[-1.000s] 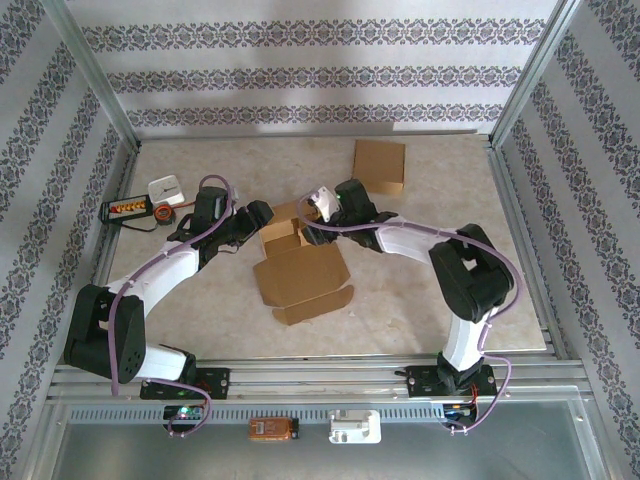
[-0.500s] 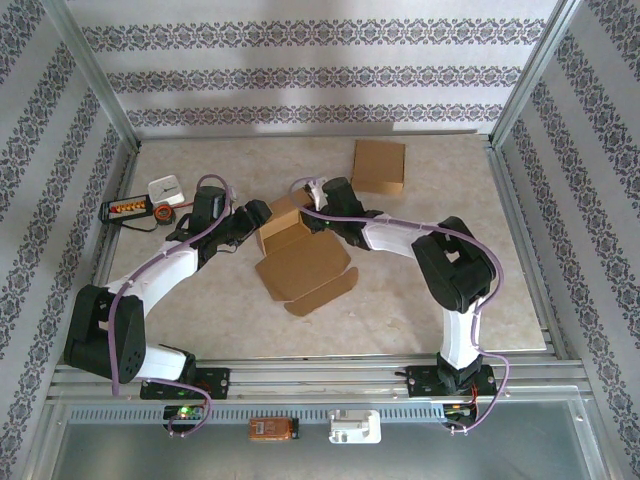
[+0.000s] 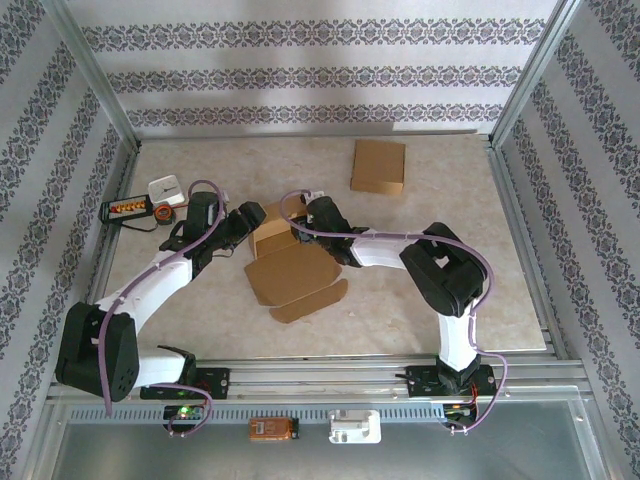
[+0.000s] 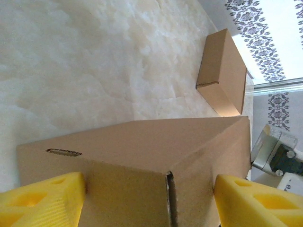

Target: Fold the paper box

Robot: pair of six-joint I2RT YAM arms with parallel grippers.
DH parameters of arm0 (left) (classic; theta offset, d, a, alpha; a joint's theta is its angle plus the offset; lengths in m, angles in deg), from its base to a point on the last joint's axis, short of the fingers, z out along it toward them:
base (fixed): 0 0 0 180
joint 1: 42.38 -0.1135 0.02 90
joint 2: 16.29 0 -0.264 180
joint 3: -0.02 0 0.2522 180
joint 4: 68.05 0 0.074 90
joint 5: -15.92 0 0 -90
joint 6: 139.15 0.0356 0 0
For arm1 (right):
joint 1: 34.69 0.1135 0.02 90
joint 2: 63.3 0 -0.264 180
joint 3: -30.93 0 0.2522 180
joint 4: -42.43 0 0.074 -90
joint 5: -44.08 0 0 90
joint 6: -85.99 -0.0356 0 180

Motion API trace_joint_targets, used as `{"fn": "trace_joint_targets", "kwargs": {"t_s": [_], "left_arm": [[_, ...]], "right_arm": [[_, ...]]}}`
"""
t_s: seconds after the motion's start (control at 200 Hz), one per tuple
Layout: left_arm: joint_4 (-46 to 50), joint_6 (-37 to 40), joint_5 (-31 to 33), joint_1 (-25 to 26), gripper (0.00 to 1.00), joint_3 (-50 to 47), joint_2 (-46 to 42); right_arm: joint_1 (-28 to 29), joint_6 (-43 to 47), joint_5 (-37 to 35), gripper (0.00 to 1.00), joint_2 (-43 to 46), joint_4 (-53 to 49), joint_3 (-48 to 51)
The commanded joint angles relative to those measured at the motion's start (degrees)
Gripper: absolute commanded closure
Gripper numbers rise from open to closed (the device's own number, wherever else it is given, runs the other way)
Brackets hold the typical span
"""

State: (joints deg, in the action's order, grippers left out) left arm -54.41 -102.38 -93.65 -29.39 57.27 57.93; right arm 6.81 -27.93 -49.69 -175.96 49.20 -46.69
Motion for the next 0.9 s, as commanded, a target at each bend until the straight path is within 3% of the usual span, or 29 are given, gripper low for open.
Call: {"fn": "trace_joint_targets", "kwargs": {"t_s": [0.0,0.155,0.25,0.29,0.33,0.505,0.75,0.894], "left_arm": [[0.12,-0.20,-1.36,0.17,0.28,-0.76,0.29],[1.02,0.12,0.01,0.19,0.28,-1.39,-1.82],[1.22,0.07,0.84,0.19,0.28,-1.73,-3.32],[0.86,-0.22,1.09,0.18,0.28,-2.01,-3.78],[0.27,-0.66,1.31,0.19,0.27,-2.34,-4.35],[2.05,-0.06,4.41,0.15,0.20,-3.15,-9.36],[11.22,7.21,12.16,0.10,0.13,-2.23,-22.24],[11.82,16.21,12.44,0.10,0.09,-1.39,-28.29]], "right_arm": [[0.88,-1.03,0.51,0.75,-3.87,1.12,0.37],[1.56,-0.69,-6.31,0.87,-3.21,2.69,1.65],[2.50,-0.69,-9.22,0.84,-3.19,4.54,3.11],[2.69,-0.39,-8.11,0.76,-4.01,6.39,3.36],[2.56,-0.20,-6.73,0.74,-4.70,7.59,2.86],[2.59,2.71,-3.03,0.90,-3.40,8.65,2.08],[-1.80,11.32,4.88,0.91,10.68,2.68,3.27],[-3.86,20.32,9.21,0.91,17.37,-8.45,-1.71]]}}
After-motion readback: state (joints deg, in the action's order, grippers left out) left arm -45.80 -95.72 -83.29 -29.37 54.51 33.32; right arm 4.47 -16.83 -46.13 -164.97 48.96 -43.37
